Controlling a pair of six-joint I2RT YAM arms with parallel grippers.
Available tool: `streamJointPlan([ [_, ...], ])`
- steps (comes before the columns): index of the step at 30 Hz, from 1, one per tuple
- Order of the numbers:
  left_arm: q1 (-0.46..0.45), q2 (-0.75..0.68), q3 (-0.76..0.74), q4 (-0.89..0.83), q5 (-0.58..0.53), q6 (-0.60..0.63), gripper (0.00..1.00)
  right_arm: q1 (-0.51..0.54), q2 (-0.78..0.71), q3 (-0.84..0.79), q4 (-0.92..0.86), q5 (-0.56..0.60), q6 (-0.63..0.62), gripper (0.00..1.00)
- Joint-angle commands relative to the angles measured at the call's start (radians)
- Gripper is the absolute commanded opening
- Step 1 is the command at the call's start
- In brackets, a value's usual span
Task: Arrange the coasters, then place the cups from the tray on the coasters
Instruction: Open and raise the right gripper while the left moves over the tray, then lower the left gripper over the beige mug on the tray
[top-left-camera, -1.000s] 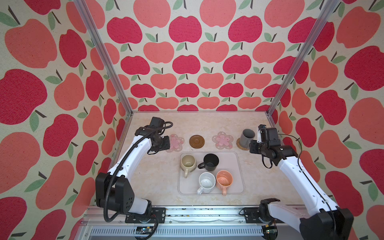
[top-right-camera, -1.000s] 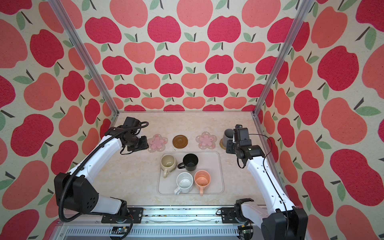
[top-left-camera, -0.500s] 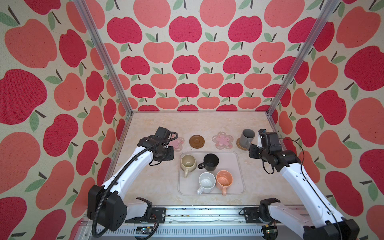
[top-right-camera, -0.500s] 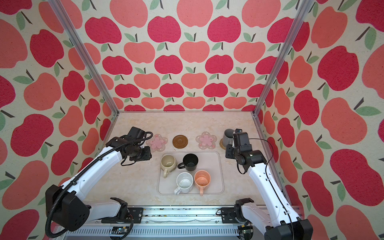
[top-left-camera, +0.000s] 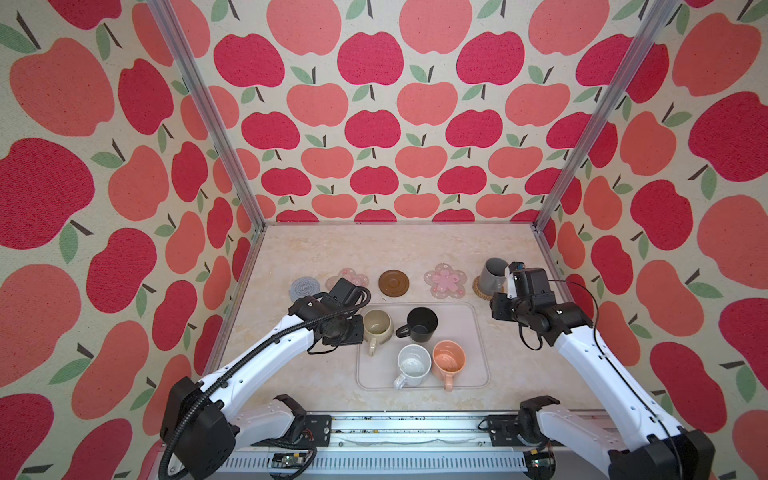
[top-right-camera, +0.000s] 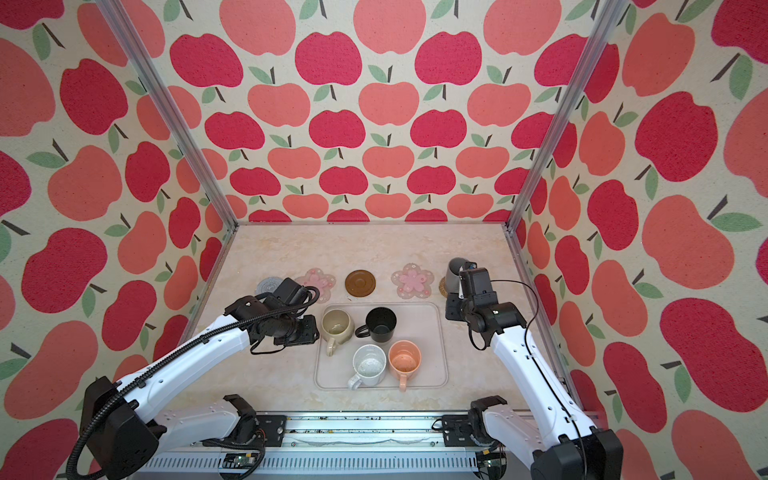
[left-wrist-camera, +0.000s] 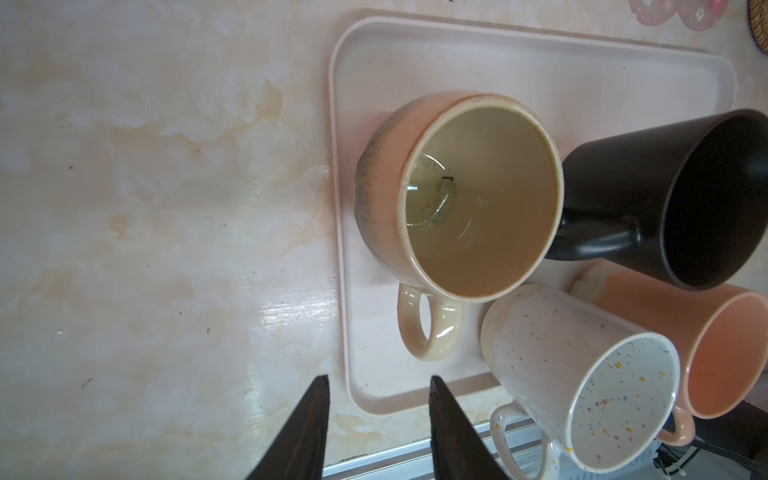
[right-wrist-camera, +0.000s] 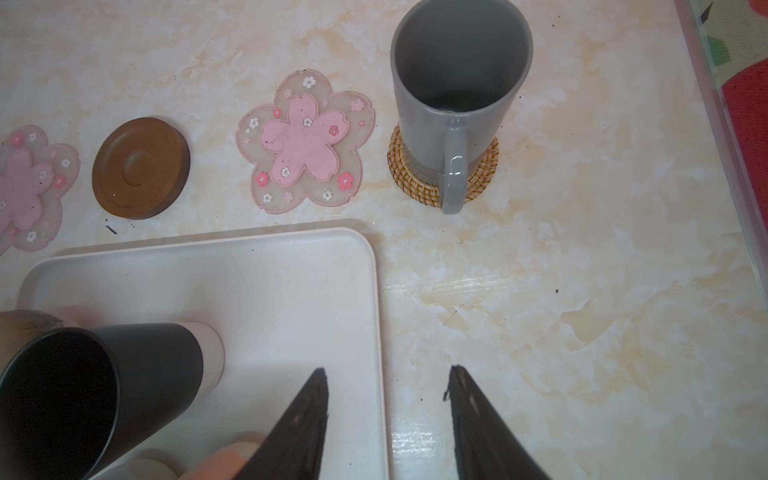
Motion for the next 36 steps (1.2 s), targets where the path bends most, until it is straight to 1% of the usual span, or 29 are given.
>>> streamJointPlan([
  [1,-0.048,0.024,0.001,-0.006,-0.018,-0.068,0.42,0.004,0.025,-0.004,0.038,0.005,-0.014,0.5],
  [6,-0.098,0.072,0.006,0.014,-0.012,-0.091,0.42,0.004,0.038,0.005,0.047,0.008,-0.031,0.51],
  [10,-0.116,0.111,0.021,0.03,-0.012,-0.104,0.42,0.004,0.03,0.001,0.048,0.011,-0.031,0.51],
  [14,-0.124,0.151,0.034,0.044,-0.021,-0.106,0.42,0.004,0.025,-0.014,0.058,0.011,-0.03,0.52],
  [21,-0.142,0.206,0.034,0.085,-0.035,-0.108,0.42,0.004,0.051,0.025,0.013,0.012,-0.037,0.52],
  [29,-0.152,0.226,0.042,0.097,-0.066,-0.093,0.42,0.004,0.021,0.006,0.023,0.0,0.014,0.52],
  [34,-0.154,0.283,0.068,0.079,-0.093,-0.087,0.41,0.004,0.02,0.014,0.011,0.001,0.013,0.53],
  [36,-0.155,0.297,0.076,0.08,-0.099,-0.089,0.39,0.004,0.02,0.017,0.006,0.007,0.009,0.53],
])
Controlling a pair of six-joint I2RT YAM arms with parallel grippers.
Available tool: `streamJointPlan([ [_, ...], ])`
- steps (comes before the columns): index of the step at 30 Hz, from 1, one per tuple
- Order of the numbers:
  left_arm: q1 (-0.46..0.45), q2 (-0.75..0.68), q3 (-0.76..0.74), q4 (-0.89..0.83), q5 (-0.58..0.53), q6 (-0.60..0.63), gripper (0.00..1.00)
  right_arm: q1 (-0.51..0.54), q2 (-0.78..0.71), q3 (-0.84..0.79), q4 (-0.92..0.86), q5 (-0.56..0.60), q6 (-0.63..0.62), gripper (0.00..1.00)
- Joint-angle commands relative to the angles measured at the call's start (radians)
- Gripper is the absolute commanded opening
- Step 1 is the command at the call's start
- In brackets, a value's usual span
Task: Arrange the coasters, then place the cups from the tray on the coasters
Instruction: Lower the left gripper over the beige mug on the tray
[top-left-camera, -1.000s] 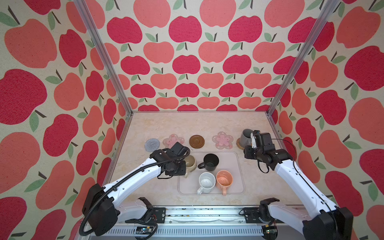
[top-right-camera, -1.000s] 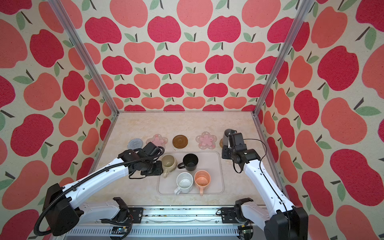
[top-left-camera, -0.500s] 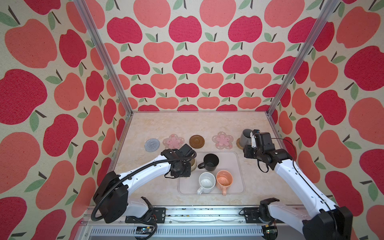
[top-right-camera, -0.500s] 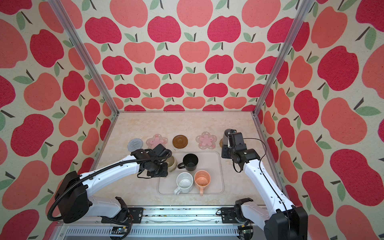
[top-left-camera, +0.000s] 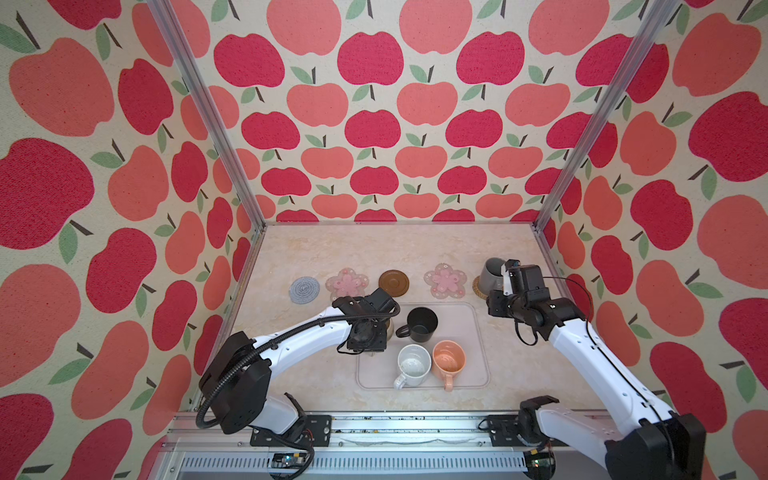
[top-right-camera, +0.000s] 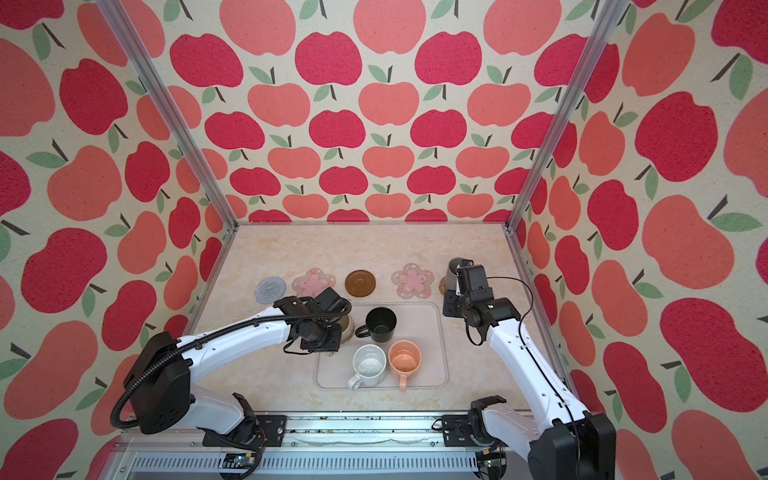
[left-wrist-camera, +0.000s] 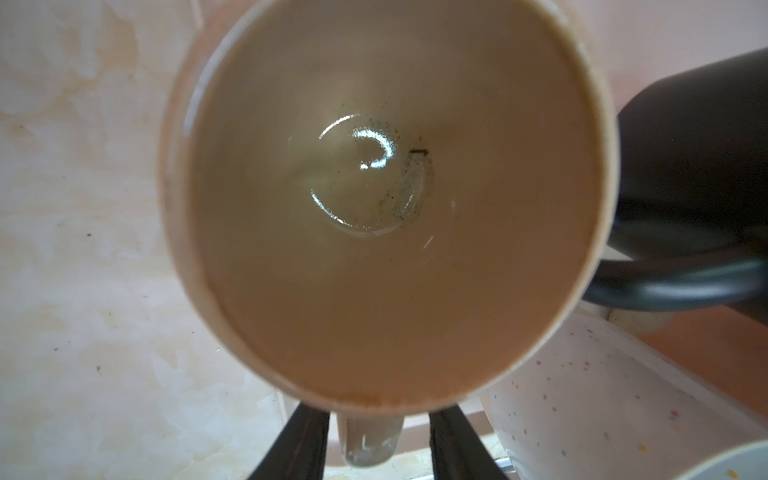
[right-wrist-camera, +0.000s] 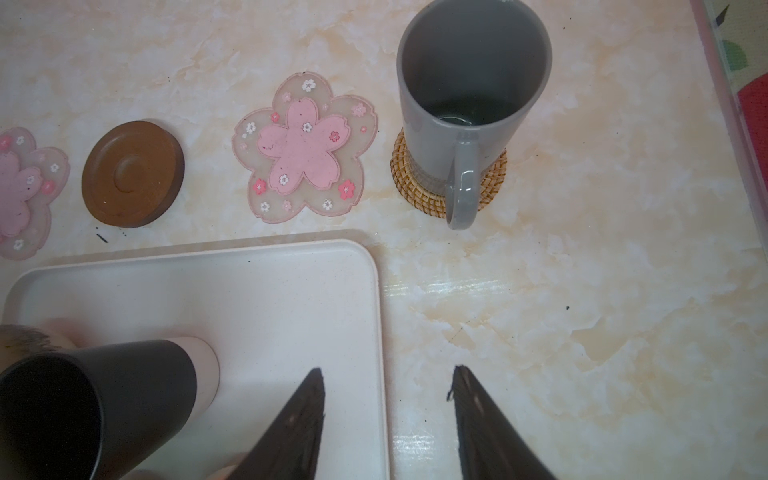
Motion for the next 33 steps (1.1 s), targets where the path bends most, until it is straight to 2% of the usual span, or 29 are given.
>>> streamJointPlan([
  [1,-0.007,0.02,0.031,-0.014,-0.041,0.004,0.38,0.004,-0.016,0.015,-0.034,0.01,0.01,0.53],
  [8,-0.014,0.05,0.05,-0.048,-0.057,0.022,0.27,0.004,0.002,0.022,-0.028,0.004,0.003,0.53],
  [13,-0.015,0.059,0.061,-0.079,-0.071,0.056,0.15,0.004,0.013,0.021,-0.023,0.0,0.003,0.53],
  [16,-0.016,0.06,0.065,-0.097,-0.077,0.072,0.17,0.004,0.014,0.019,-0.021,-0.001,0.002,0.53],
  [23,-0.016,0.076,0.078,-0.159,-0.127,0.085,0.31,0.004,0.013,0.011,-0.026,0.002,0.001,0.53],
  [33,-0.026,0.142,0.104,-0.105,-0.103,0.083,0.39,0.004,0.0,0.007,-0.037,0.01,-0.003,0.54],
])
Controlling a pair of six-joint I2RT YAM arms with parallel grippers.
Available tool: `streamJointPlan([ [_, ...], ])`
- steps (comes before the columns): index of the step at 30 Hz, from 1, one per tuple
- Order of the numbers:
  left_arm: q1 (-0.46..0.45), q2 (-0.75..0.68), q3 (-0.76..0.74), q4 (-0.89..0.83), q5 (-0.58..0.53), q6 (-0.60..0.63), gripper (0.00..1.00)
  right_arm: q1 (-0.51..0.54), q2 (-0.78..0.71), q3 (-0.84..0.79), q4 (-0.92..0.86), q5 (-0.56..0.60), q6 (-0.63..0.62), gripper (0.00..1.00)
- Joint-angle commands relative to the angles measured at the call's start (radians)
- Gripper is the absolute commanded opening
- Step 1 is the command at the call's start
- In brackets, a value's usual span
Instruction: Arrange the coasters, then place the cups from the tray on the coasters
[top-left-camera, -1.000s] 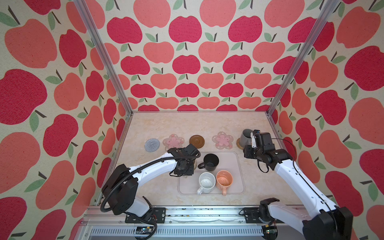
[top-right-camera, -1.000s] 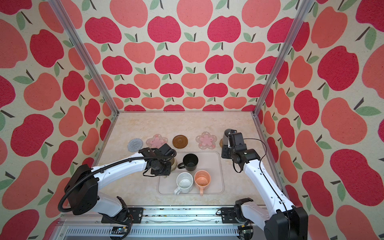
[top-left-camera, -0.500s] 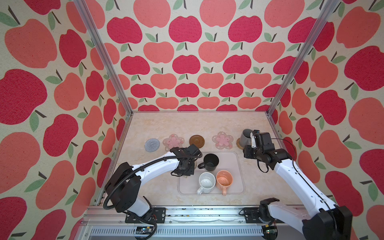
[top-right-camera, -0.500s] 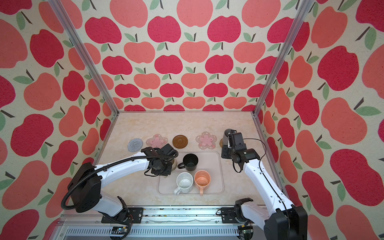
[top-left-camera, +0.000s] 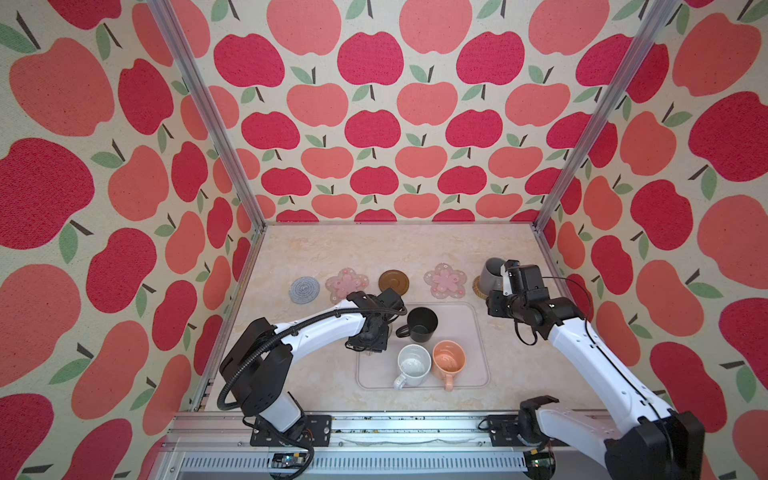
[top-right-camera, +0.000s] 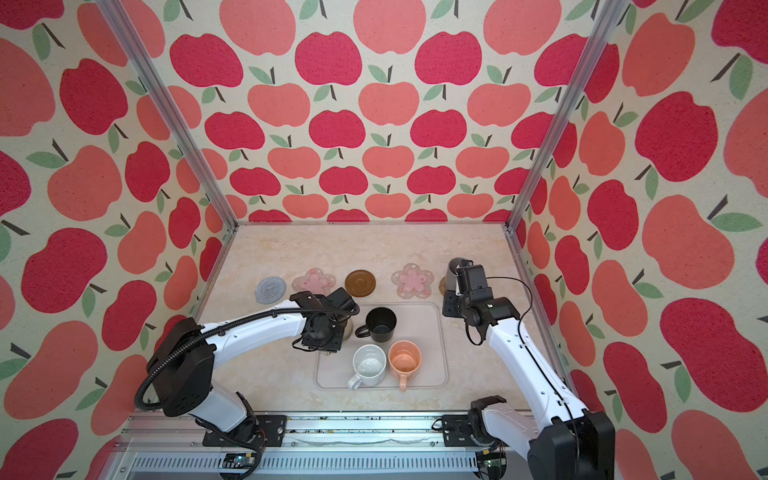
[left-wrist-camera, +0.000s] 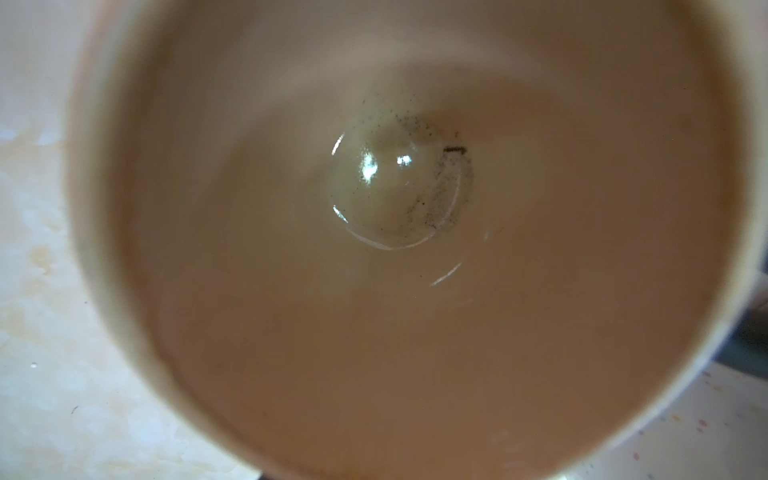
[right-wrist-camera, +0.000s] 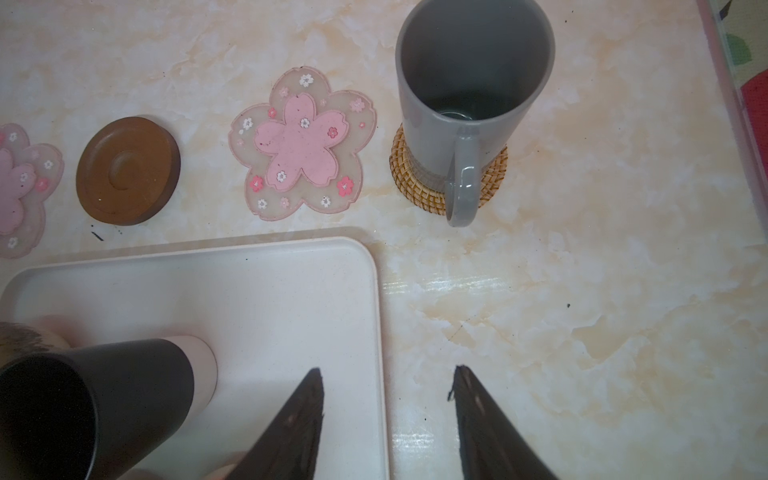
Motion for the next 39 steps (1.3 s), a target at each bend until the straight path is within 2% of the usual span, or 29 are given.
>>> streamJointPlan([
  [1,-0.007,0.026,0.025,0.001,-0.016,0.003,0.4,0.004,-0.01,0.007,-0.035,0.01,-0.003,0.54],
  [7,-0.015,0.031,0.026,0.005,-0.033,-0.015,0.39,0.004,-0.009,0.005,-0.035,0.011,-0.005,0.54],
  [15,-0.016,0.017,-0.006,0.044,-0.033,-0.008,0.25,0.004,-0.004,0.004,-0.027,0.001,0.002,0.54],
  [19,-0.016,0.017,-0.028,0.055,-0.033,-0.006,0.24,0.004,-0.006,0.008,-0.029,-0.001,0.0,0.54],
  [25,-0.016,0.007,-0.045,0.025,-0.075,-0.01,0.11,0.004,-0.011,0.01,-0.035,0.003,0.0,0.54],
  [27,-0.016,0.002,-0.05,0.023,-0.078,-0.004,0.02,0.004,-0.011,0.009,-0.036,0.002,0.003,0.54],
  [28,-0.016,-0.002,-0.053,0.027,-0.077,-0.001,0.0,0.004,-0.011,0.009,-0.035,0.0,0.005,0.54],
  [39,-0.016,-0.007,-0.057,0.048,-0.063,0.033,0.0,0.003,-0.011,0.011,-0.036,-0.002,0.011,0.54],
])
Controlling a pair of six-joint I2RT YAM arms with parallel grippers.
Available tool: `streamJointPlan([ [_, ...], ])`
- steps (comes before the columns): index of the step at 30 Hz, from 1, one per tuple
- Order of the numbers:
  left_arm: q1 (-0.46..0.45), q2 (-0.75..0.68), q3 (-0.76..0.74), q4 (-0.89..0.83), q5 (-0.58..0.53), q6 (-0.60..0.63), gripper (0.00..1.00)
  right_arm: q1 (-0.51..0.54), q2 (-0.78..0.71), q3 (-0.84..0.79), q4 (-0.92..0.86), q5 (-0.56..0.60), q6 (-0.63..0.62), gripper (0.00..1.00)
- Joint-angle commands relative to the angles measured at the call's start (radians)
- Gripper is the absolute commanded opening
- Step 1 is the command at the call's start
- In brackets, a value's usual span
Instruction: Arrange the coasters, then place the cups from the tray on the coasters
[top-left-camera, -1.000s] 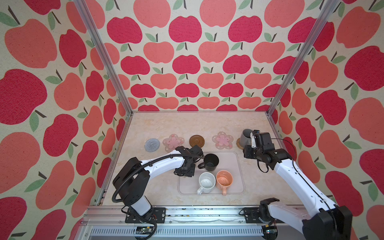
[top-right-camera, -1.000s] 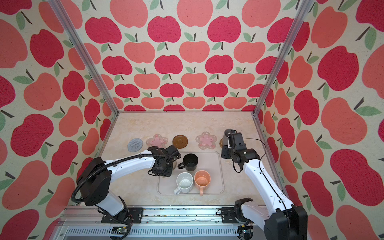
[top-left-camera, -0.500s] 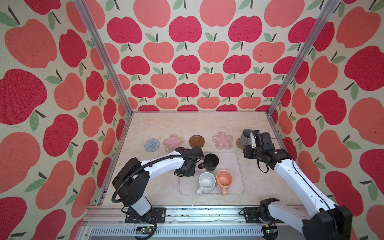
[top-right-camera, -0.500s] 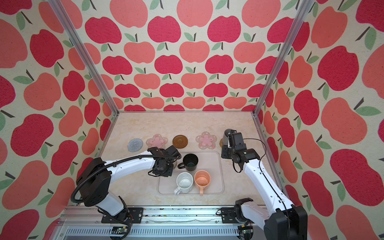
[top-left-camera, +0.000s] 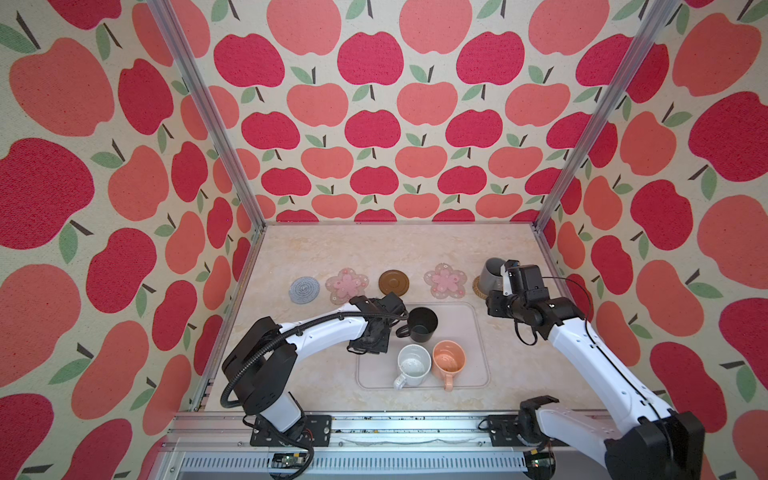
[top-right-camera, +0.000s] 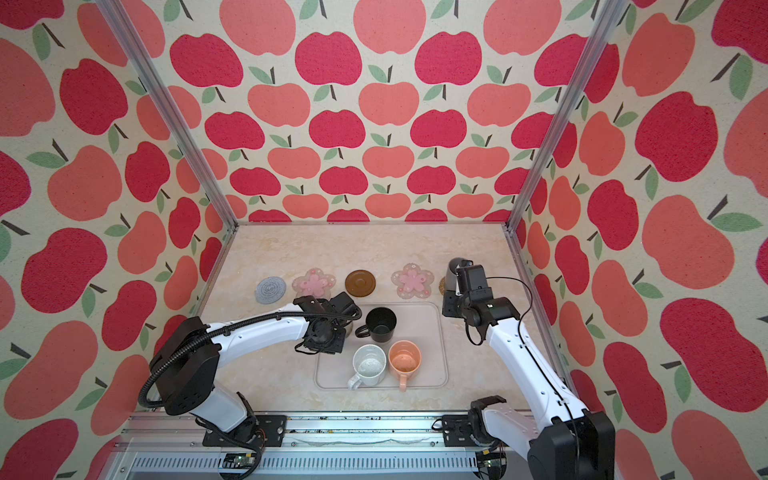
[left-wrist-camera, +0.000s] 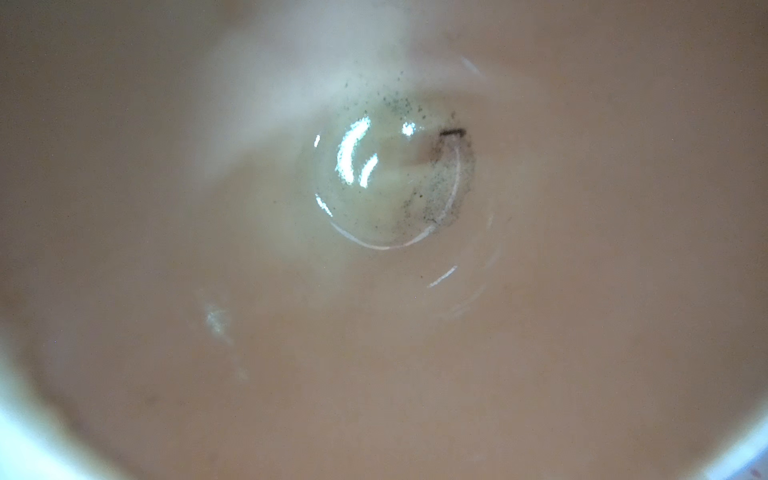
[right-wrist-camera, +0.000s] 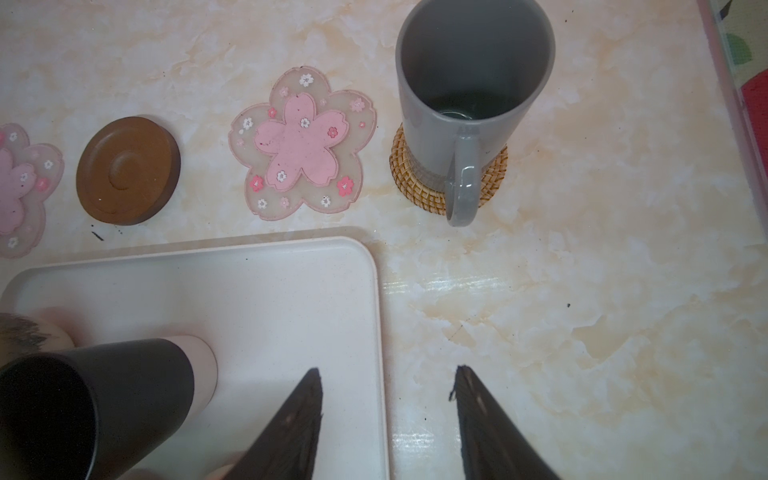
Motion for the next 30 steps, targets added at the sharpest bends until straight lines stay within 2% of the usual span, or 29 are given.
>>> streamJointPlan([
  [1,0.0,-0.009,-0.018,-0.01,-0.018,0.031,0.0,0.004,-0.008,0.015,-0.037,-0.005,0.009,0.54],
  [9,0.0,-0.021,-0.017,-0.001,-0.007,0.039,0.0,0.004,0.011,0.062,-0.062,0.002,-0.011,0.54],
  [18,-0.007,-0.065,-0.005,-0.001,-0.014,0.09,0.0,0.004,0.01,0.029,-0.033,-0.03,0.03,0.54],
  [30,-0.007,-0.074,0.003,-0.009,-0.032,0.093,0.0,0.004,0.026,0.024,-0.017,-0.031,0.027,0.54],
])
